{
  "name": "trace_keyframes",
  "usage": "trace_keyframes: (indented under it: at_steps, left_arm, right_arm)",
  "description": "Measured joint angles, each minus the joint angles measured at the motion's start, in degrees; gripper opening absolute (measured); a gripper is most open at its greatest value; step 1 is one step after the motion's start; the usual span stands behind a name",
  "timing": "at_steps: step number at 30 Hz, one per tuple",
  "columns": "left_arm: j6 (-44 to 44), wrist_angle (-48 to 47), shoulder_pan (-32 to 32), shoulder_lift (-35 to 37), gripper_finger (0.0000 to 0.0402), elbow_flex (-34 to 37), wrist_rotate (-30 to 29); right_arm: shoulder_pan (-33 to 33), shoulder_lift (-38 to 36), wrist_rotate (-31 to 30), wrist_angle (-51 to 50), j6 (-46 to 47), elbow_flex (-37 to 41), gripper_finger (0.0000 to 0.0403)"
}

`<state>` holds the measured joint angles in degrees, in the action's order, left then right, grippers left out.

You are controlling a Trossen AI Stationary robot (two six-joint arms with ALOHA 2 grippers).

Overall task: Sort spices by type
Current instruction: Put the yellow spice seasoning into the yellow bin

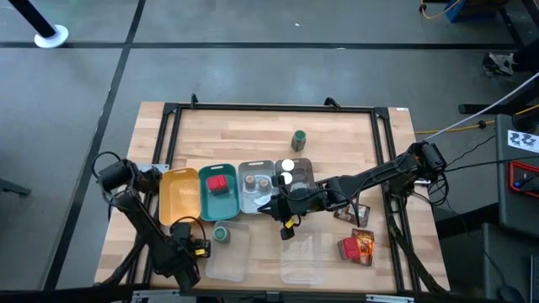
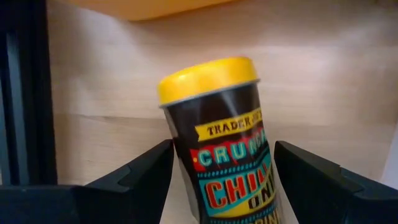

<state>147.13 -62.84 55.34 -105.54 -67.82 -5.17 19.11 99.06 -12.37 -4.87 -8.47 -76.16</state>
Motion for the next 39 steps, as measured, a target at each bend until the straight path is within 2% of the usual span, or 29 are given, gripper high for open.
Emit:
trace_keyframes:
  at_steps: [19,22,28,39]
  left_arm:
    - [-0.8,-4.2,-0.6,0.0,0.0263,0.2,-2.1]
    - [-1.6,-1.8,-0.6,0.0,0.0263,1.6,-2.1]
    - [-2.1,9.1,-0.6,0.6,0.0263,7.2,-2.3]
    - [-4.3,9.3,-0.6,0.4,0.0263,8.1,-2.3]
  right_arm:
    - [0.0,0.0,0.0,0.0,0.0,0.0,0.0014]
    - [0.0,0.0,0.0,0.0,0.0,0.0,0.0014]
    - [0.0,0.0,0.0,0.0,0.0,0.0,0.0014]
    - [0.0,0.0,0.0,0.0,0.0,0.0,0.0014]
